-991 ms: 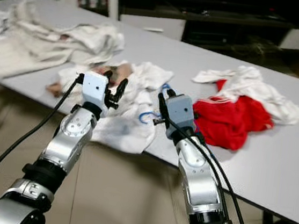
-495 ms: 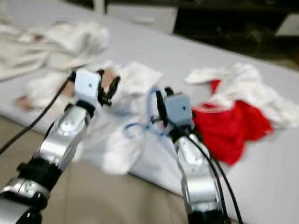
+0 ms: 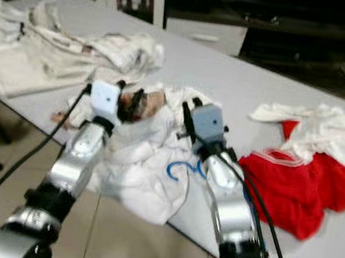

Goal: Hang hanger

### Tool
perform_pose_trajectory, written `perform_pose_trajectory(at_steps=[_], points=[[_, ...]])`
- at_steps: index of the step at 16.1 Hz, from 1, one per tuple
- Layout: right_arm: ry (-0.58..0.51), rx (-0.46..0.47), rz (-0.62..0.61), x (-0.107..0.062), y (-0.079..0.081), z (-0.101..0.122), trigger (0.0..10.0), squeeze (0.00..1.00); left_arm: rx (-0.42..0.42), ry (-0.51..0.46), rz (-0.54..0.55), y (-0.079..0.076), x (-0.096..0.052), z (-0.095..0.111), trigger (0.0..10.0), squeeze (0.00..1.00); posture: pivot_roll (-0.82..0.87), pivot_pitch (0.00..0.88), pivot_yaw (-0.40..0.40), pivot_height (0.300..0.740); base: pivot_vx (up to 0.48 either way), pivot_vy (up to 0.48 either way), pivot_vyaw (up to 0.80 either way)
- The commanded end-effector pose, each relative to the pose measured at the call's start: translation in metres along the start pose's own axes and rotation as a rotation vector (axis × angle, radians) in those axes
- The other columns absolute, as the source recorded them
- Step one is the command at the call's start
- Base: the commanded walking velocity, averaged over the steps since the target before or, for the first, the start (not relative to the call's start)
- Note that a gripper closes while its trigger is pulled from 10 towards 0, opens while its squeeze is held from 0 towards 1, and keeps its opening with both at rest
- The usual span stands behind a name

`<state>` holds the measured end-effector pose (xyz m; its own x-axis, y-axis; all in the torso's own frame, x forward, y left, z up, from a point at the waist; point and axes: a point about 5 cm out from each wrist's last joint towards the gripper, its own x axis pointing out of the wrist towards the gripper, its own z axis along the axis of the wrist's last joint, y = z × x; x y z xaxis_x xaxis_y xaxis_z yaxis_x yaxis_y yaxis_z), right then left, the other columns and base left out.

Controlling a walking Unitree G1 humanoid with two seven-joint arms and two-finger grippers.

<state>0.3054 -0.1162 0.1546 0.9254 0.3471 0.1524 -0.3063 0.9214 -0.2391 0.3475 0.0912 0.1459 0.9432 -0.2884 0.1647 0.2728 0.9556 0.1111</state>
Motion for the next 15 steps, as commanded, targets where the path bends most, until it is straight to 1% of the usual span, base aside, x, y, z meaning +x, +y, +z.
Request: perform_pose_trajectory(at_steps=[1,2,6,12,15], points=[[-0.003,0.005,-0.018,0.0,-0.0028,0.0007,10.0,0.0,0.012,-0.009,-0.023,-0.0034,0.0023,0.0034,10.0,0.0,0.03,0.0,0.001,0.723,0.0,0.0,0.0],[0.001,0.017,-0.018,0.0004,-0.0024,0.0001,10.0,0.0,0.013,-0.009,-0.026,-0.0036,0.0027,0.0036,10.0,0.0,0.03,0.0,0.001,0.723,0.0,0.0,0.0],[0.017,0.02,0.013,0.0024,0.0012,-0.0017,10.0,0.0,0.023,-0.011,-0.015,-0.0003,0.0042,0.0048,10.0,0.0,0.03,0.0,0.0,0.723,0.0,0.0,0.0],[0.019,0.013,0.019,0.0039,0.0003,-0.0013,10.0,0.0,0.022,-0.01,-0.016,-0.0012,0.0051,0.0048,10.0,0.0,0.03,0.0,-0.006,0.723,0.0,0.0,0.0],[0.027,0.017,0.031,0.0036,0.0038,-0.0026,10.0,0.0,0.019,-0.011,-0.011,-0.0014,0.0046,0.0051,10.0,0.0,0.04,0.0,-0.01,0.723,0.0,0.0,0.0]])
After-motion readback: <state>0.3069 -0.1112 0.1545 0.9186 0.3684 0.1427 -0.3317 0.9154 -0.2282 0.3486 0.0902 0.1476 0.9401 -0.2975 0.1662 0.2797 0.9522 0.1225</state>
